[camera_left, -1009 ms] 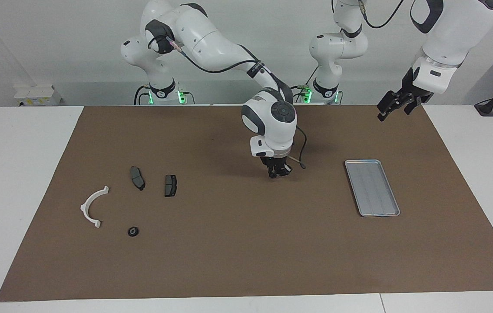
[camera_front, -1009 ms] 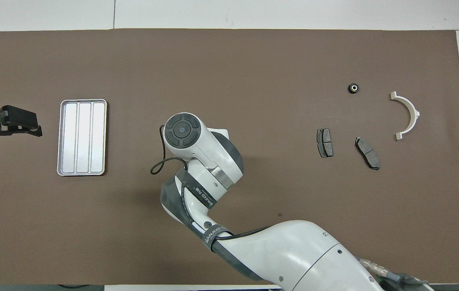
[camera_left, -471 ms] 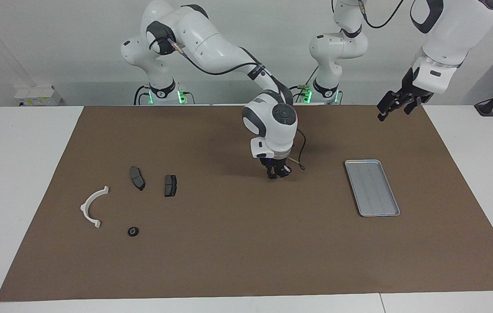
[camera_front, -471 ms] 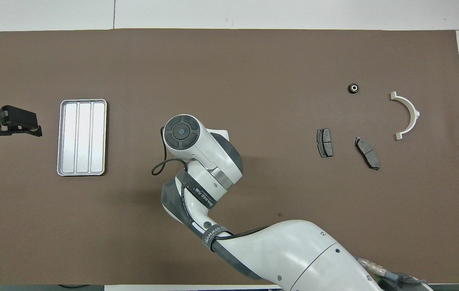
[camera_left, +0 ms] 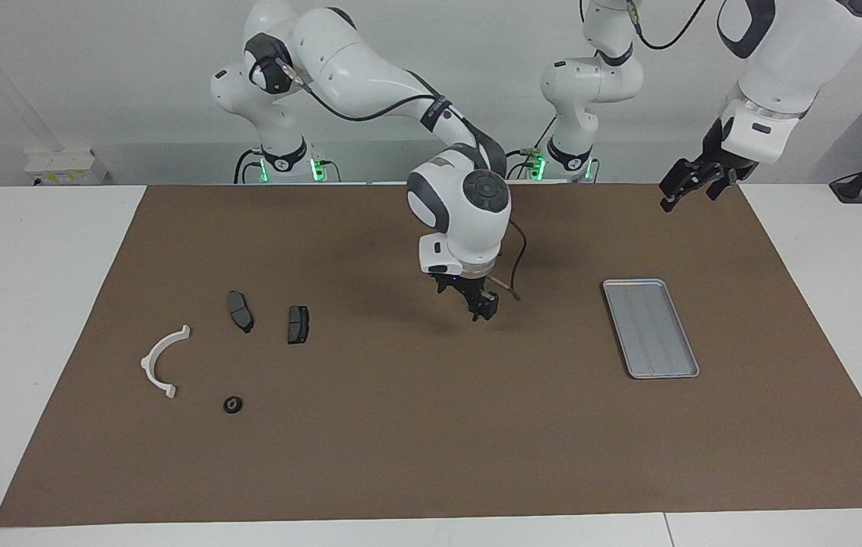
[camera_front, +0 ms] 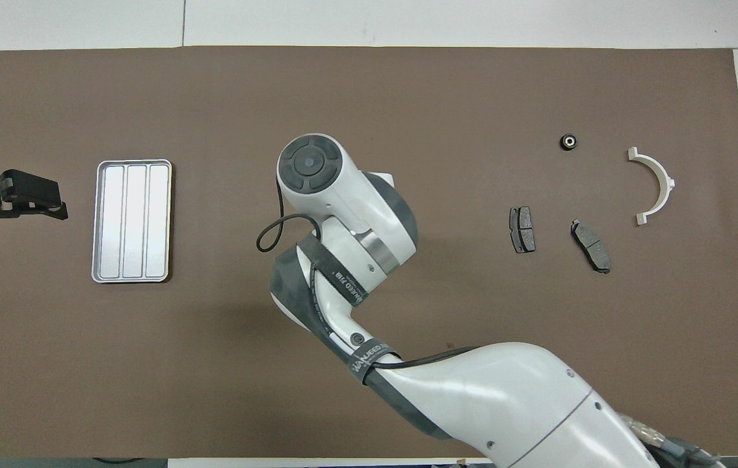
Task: Pick bearing gear from pile to tray
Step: 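Reach the left gripper to the gear while the right gripper returns to the pile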
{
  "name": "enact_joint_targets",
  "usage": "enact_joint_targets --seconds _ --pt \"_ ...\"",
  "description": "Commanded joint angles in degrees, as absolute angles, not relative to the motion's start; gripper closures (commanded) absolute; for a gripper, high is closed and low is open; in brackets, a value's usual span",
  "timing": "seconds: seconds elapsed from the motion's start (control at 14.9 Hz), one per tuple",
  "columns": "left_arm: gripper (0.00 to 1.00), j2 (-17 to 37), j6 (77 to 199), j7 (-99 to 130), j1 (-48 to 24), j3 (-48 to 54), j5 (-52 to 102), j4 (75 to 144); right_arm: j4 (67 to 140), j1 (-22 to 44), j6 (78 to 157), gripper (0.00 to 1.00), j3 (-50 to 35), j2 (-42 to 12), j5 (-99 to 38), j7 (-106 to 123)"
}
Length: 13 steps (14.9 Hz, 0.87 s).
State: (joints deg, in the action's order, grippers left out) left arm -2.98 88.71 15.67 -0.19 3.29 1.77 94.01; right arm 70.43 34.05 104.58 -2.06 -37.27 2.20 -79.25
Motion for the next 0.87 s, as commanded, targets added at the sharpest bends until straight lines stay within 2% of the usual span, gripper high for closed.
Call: enact_joint_targets --seconds 0.0,0.2,0.47,0.67,0.81 --pt "0.0 -3.96 87.98 15.47 0.44 3.6 2.37 94.75 69.52 27.44 98.02 0.0 -3.25 -31.57 2.29 -64.58" --pt "0.0 -4.13 88.76 16.34 -2.35 3.78 2.37 95.53 69.87 19.45 93.08 0.0 -2.73 -26.47 2.72 -37.63" --pt "0.0 -4.23 96.32 25.47 -9.47 4.04 2.37 99.93 70.22 6.53 91.23 0.0 -2.72 -25.58 3.16 -10.5" --pt "0.0 1.91 100.26 34.06 -15.43 4.31 2.37 98.88 72.06 1.25 92.28 0.0 -2.64 -25.4 4.12 -4.76" --pt "0.0 7.62 105.53 41.27 -19.75 4.31 2.29 98.09 75.3 -1.13 96.65 0.0 -2.64 -25.49 6.84 -1.77"
